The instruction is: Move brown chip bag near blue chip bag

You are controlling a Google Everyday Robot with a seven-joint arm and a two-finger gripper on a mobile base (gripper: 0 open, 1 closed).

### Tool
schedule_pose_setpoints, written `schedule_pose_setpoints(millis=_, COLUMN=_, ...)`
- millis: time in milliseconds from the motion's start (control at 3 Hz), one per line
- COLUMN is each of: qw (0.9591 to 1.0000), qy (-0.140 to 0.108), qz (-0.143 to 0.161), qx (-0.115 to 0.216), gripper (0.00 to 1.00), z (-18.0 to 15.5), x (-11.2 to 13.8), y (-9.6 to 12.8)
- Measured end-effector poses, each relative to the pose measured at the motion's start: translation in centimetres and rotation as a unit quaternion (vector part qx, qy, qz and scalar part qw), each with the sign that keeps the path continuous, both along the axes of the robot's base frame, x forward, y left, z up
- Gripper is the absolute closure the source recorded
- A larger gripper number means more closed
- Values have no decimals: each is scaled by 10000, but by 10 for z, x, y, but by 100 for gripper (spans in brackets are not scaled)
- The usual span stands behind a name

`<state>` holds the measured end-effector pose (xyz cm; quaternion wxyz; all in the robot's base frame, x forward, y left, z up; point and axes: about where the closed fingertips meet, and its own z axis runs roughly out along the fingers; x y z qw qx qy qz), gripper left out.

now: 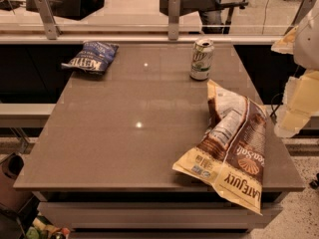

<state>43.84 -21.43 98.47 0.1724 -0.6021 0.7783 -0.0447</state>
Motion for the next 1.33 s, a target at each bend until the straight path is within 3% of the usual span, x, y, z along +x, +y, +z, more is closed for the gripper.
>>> schedule_pose_setpoints(millis=333, qw=10000, qy=-8, qz=-13, qx=-43, gripper=0, z=1, x=2, y=1)
schedule_pose_setpoints(millis=667, qw=9998, qy=145, qz=25, qx=118, gripper=0, z=-17, x=14, y=1)
schedule_pose_setpoints(millis=1000, qw=9982, qy=413, qz=138, qx=402, gripper=0, z=-52, x=21, y=8)
schedule_pose_setpoints(millis=1333, qw=9940, qy=755, qz=272, qx=736, gripper=0, z=-92, x=19, y=19)
